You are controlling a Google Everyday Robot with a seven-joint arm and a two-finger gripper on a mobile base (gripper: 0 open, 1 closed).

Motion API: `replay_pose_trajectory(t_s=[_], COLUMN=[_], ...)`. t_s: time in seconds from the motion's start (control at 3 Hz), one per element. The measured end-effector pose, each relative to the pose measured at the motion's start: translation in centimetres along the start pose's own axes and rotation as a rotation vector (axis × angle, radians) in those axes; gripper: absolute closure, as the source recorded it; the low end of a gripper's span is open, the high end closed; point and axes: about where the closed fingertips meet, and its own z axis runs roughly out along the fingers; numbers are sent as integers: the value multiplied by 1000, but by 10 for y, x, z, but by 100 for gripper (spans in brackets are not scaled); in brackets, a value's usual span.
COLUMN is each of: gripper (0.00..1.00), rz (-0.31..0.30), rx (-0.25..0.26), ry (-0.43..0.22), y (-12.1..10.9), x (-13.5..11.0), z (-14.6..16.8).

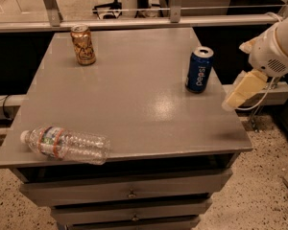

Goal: Move pepsi can near water bottle

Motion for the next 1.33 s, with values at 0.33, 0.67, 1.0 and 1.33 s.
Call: replay_pose_trajectory(t_s=[0.33, 0.67, 1.0, 1.33], gripper=[0, 0, 0, 3], rz=[38, 78, 139, 192], rx=[26, 18, -26, -63], ry=[-165, -358, -542, -651], y=[-21, -37, -48, -52], x=[-16, -39, -57, -67], z=[28, 53, 79, 95])
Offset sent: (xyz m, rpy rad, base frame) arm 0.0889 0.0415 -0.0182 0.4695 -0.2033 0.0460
